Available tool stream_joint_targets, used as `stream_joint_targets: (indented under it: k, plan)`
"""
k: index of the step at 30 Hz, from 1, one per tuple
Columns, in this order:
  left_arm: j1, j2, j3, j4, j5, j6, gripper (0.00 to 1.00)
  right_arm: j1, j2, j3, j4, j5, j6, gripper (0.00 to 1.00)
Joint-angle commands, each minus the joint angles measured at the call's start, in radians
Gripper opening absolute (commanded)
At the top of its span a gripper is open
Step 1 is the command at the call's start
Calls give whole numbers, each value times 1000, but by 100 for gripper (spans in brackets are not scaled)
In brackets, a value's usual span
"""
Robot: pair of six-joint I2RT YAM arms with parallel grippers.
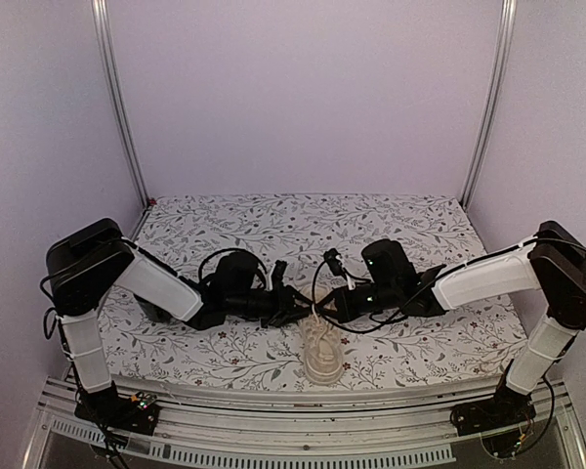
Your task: Tie the shoes
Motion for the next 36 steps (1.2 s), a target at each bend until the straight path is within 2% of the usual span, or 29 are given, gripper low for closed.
stream_joint_targets:
  k: [1,15,23,36]
  plan:
    - [-37,-41,-3,134,61,-23,32,11,36,-4,66,-30,16,2]
    - [-42,-69,-20,159,54,-49,30,21,108,10,94,-37,20,2]
    - [-42,-98,-82,233,18,-107,24,22,90,-11,122,-14,38,2]
    - [-52,-100,-132,362,-19,-193,23,23,77,-34,155,-18,59,2]
